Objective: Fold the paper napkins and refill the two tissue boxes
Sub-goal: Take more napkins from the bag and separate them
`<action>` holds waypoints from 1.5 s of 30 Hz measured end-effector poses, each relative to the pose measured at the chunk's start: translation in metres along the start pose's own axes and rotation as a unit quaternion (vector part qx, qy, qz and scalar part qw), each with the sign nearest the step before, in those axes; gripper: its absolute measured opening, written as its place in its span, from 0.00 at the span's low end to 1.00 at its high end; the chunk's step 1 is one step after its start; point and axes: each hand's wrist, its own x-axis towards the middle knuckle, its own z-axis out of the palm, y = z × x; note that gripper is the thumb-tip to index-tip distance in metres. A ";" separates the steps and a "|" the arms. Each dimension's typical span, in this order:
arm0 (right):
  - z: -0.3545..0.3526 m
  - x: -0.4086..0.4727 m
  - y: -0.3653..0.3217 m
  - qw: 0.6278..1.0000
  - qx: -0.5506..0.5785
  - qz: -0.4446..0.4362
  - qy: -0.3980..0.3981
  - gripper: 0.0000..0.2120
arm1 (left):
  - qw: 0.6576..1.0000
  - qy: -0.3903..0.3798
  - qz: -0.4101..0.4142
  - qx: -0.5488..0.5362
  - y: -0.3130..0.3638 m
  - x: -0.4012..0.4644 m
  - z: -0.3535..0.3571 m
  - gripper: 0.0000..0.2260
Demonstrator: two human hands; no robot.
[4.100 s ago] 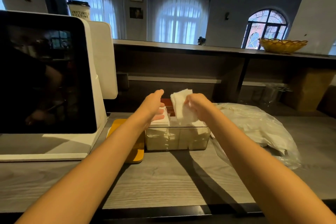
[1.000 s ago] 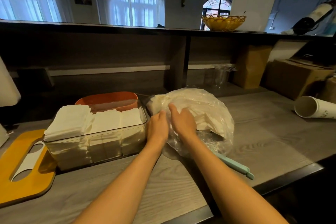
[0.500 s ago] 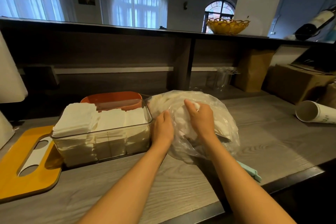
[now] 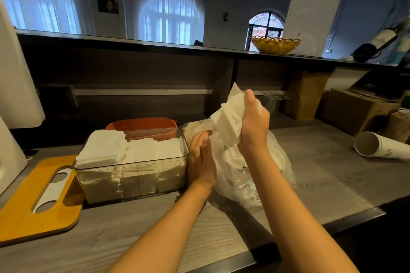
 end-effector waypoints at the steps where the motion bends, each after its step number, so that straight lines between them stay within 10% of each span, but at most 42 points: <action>1: 0.002 -0.001 0.010 1.000 -0.004 0.014 0.010 0.16 | 0.999 -0.012 0.019 -0.027 0.002 -0.003 0.000 0.22; 7: -0.007 -0.006 0.068 0.995 -0.069 0.044 0.051 0.18 | 0.968 -0.069 -0.147 -0.192 -0.012 0.008 0.000 0.47; 13: -0.005 -0.014 0.084 0.992 -0.120 0.041 0.007 0.16 | 0.959 -0.051 -0.219 -0.171 -0.013 0.013 0.009 0.19; 24: -0.019 0.001 0.063 0.982 -0.126 0.135 -0.046 0.09 | 0.958 -0.023 -0.221 -0.183 -0.023 0.026 0.003 0.17; 32: -0.036 0.013 0.071 0.975 -0.221 0.023 -0.008 0.16 | 0.953 -0.022 -0.238 -0.187 -0.022 0.025 0.002 0.19; 45: -0.027 0.022 0.019 0.994 0.049 -0.044 -0.088 0.15 | 0.906 -0.002 -0.297 -0.300 -0.003 0.019 -0.001 0.09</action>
